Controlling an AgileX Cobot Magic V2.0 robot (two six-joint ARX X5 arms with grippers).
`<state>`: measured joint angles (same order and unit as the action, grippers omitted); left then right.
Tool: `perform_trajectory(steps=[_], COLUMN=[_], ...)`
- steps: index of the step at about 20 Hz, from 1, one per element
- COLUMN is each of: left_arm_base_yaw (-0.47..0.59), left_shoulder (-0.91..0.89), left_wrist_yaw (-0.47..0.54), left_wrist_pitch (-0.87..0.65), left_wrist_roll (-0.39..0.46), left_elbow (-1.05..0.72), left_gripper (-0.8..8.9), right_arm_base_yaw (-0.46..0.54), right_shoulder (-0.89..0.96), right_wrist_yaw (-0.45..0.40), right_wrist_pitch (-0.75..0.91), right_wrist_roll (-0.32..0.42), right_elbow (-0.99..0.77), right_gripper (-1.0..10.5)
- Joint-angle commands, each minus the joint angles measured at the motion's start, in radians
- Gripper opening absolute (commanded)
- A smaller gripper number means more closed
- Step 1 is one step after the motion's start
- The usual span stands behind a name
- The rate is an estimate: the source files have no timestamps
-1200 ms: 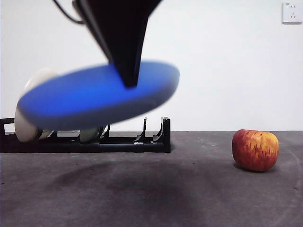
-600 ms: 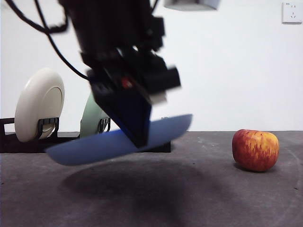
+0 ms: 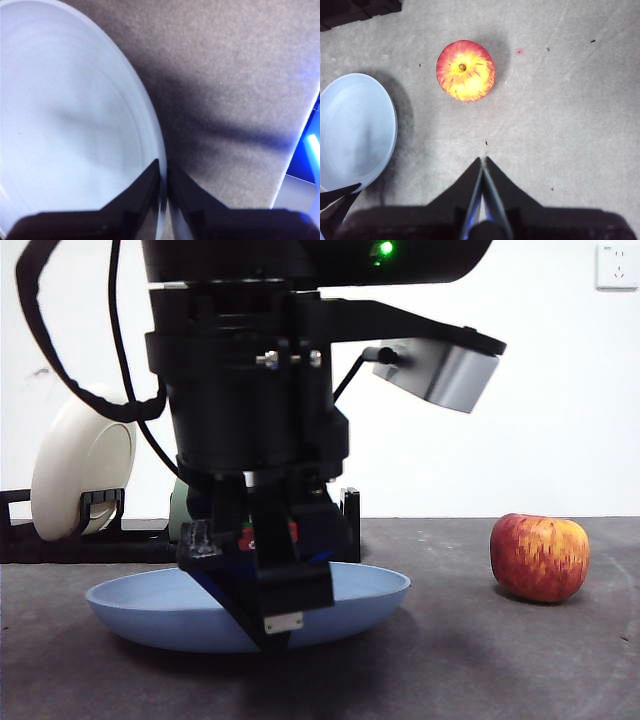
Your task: Take the blue plate from the plate rack,put the plate on the table,take the apple from the table,put the apple in the plate
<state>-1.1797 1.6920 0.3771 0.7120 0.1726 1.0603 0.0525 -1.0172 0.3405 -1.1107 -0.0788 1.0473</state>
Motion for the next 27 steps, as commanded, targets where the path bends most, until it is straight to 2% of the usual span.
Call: perform_trajectory(steps=[1, 4, 5, 7, 11, 15, 16, 17, 19, 20, 23, 24, 27], left_arm_base_yaw=[0.013, 0.016, 0.016, 0.016, 0.014, 0.013, 0.013, 0.013, 0.013, 0.009, 0.009, 0.009, 0.01], left_shoulder=[0.01, 0.01, 0.01, 0.008, -0.005, -0.006, -0.006, -0.008, -0.022, -0.037, -0.119, -0.163, -0.298], left_wrist_yaw=[-0.023, -0.045, -0.045, -0.048, -0.118, -0.199, -0.22, -0.233, -0.254, -0.254, -0.254, -0.254, -0.223], left_wrist_pitch=[-0.003, -0.004, -0.004, 0.002, 0.069, 0.256, 0.313, 0.36, 0.443, 0.47, 0.509, 0.514, 0.543], left_wrist_roll=[-0.034, -0.072, -0.08, -0.097, -0.129, -0.194, -0.207, -0.216, -0.22, -0.227, -0.246, -0.256, -0.288], left_elbow=[-0.005, -0.004, -0.003, 0.003, 0.088, 0.266, 0.32, 0.367, 0.46, 0.502, 0.555, 0.556, 0.556], left_gripper=[0.86, 3.31, 3.62, 3.8, 3.8, 3.75, 3.58, 2.79, 0.25, -0.09, -0.08, -0.08, -0.08], right_arm_base_yaw=[0.0, 0.0, 0.0, 0.0, 0.0, 0.0, 0.0, -0.001, -0.001, -0.001, -0.006, -0.017, -0.069], right_shoulder=[0.0, 0.0, 0.0, 0.0, 0.0, 0.0, 0.0, 0.0, -0.002, -0.002, -0.007, -0.012, -0.035], right_wrist_yaw=[0.0, 0.0, 0.0, 0.0, 0.0, 0.0, 0.0, 0.0, 0.0, 0.002, 0.005, 0.007, 0.009], right_wrist_pitch=[0.002, 0.002, 0.002, 0.002, 0.002, 0.001, 0.001, 0.001, 0.001, 0.001, 0.001, 0.002, 0.016], right_wrist_roll=[-0.001, -0.001, -0.001, -0.001, -0.001, -0.01, -0.018, -0.023, -0.024, -0.024, -0.039, -0.054, -0.067], right_elbow=[0.002, 0.002, 0.002, 0.002, 0.002, 0.002, 0.002, 0.002, 0.002, 0.002, 0.002, 0.002, 0.002], right_gripper=[0.0, 0.1, 0.1, 0.1, 0.1, 0.1, 0.4, 1.0, 2.0, 1.9, 2.0, 2.3, 4.8])
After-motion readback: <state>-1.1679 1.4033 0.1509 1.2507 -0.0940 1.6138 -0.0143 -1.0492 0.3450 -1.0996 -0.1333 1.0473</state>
